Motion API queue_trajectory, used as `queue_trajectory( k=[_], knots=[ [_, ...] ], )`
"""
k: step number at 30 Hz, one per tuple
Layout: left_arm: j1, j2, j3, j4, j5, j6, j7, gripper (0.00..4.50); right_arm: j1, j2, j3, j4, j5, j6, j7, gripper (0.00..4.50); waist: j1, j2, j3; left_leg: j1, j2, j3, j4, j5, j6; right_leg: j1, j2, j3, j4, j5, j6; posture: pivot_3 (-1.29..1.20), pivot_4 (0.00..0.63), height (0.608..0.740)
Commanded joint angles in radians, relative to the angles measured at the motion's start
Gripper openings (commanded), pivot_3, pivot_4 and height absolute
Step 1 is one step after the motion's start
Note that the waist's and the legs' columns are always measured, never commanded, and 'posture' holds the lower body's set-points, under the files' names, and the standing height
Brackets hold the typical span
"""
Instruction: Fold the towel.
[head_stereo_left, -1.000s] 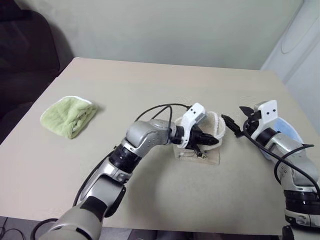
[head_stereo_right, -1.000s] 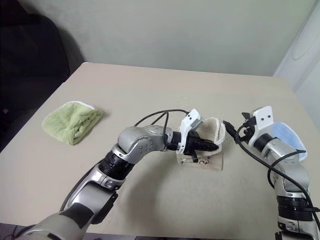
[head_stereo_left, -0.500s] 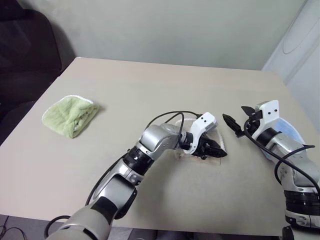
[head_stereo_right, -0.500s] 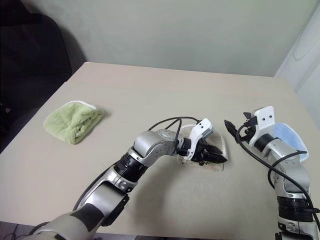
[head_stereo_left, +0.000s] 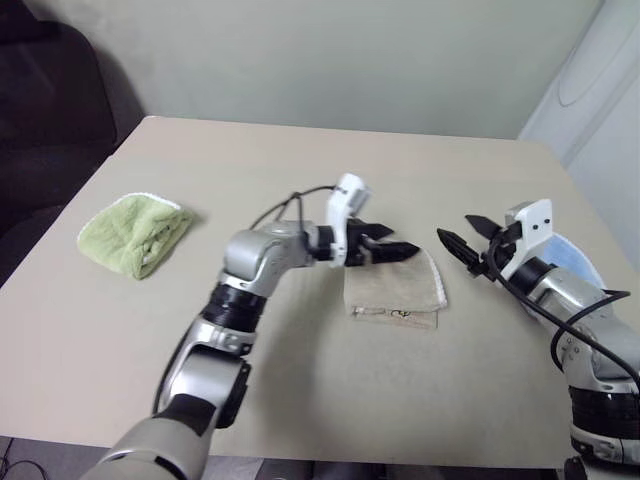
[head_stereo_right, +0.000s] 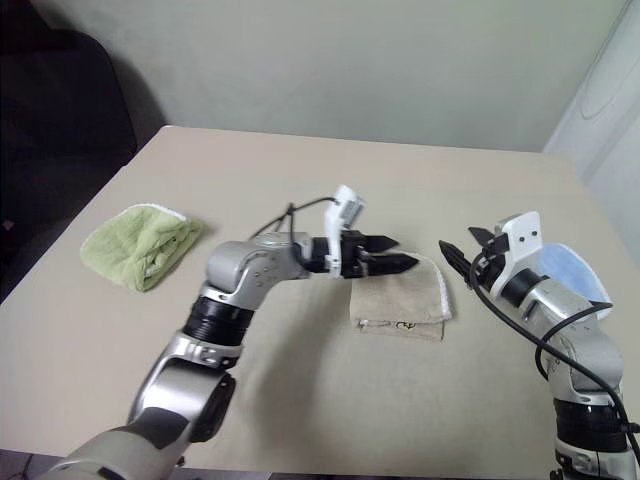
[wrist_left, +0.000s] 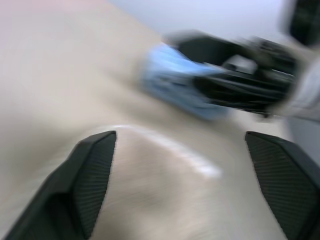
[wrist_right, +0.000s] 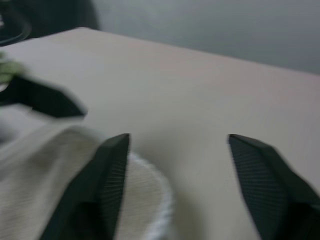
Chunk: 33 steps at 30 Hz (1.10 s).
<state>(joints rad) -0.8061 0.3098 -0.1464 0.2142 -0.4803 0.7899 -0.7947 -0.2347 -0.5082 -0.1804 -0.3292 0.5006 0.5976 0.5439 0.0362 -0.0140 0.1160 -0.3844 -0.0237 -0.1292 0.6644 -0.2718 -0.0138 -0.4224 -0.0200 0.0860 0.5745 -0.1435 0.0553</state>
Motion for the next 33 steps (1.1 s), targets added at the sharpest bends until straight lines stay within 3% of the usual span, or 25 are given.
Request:
queue_trajectory(
  k=[1,6,8,18,21,22,27,33],
  knots=[
    [0.062,0.027,-0.034,-0.036,0.047,-0.124,-0.082,2.89,0.012,0.019,0.022,-0.07,0.044,0.027,0.002,1.76,0.005,0.0,0.0,-0.001,-0.001,0.0,0.001,0.0,0.0,0.0,0.0,0.0,0.0,0.0,0.0,0.0,0.15,0.74],
    [0.116,0.03,-0.028,-0.088,0.036,-0.167,-0.152,1.12,0.034,0.061,0.093,-0.087,0.042,0.047,-0.003,0.0,0.015,-0.001,0.0,-0.006,-0.003,-0.003,0.003,-0.001,0.004,-0.003,-0.002,0.0,0.0,0.006,-0.009,0.0,0.15,0.74],
    [0.117,0.009,-0.046,-0.081,0.057,-0.182,-0.149,0.41,0.058,0.069,0.131,-0.053,0.003,0.033,-0.006,0.0,0.015,-0.001,0.0,-0.006,-0.004,-0.003,0.003,-0.001,0.003,-0.003,-0.002,0.0,0.0,0.006,-0.01,0.0,0.15,0.74],
    [0.097,-0.092,-0.228,0.325,0.332,-0.362,-0.086,0.41,0.103,0.128,0.246,0.225,-0.141,-0.068,-0.008,0.0,0.008,-0.003,-0.003,-0.003,-0.003,-0.003,0.002,-0.001,0.003,-0.002,-0.003,-0.001,0.001,0.006,-0.009,0.0,0.15,0.74],
    [0.093,-0.103,-0.206,0.403,0.346,-0.405,-0.086,0.41,0.114,0.129,0.246,0.233,-0.15,-0.093,-0.002,0.0,0.008,-0.004,-0.009,0.003,-0.003,-0.004,0.002,-0.002,0.003,0.006,-0.003,-0.001,0.0,0.002,-0.003,0.0,0.15,0.74],
    [0.095,-0.105,-0.186,0.397,0.329,-0.408,-0.094,0.41,0.119,0.127,0.237,0.217,-0.143,-0.095,0.0,0.0,0.008,-0.004,-0.01,0.004,-0.003,-0.004,0.002,-0.008,-0.006,0.007,-0.003,-0.001,0.0,0.0,0.0,0.0,0.15,0.74],
    [0.114,-0.114,0.039,0.213,0.092,-0.29,-0.131,0.41,0.122,0.108,0.172,0.096,-0.102,-0.095,-0.003,0.0,0.003,-0.002,-0.008,0.0,-0.004,-0.004,0.003,-0.009,-0.008,0.004,-0.003,0.0,0.0,-0.001,0.0,0.0,0.15,0.74],
    [0.162,-0.018,0.252,-0.04,-0.163,-0.01,-0.111,0.41,0.094,0.052,0.09,-0.025,-0.038,-0.046,0.013,0.0,0.002,-0.001,-0.007,-0.008,-0.001,-0.002,0.001,-0.001,-0.014,-0.006,-0.001,-0.002,0.0,0.005,-0.009,0.0,0.15,0.74]
  ],
)
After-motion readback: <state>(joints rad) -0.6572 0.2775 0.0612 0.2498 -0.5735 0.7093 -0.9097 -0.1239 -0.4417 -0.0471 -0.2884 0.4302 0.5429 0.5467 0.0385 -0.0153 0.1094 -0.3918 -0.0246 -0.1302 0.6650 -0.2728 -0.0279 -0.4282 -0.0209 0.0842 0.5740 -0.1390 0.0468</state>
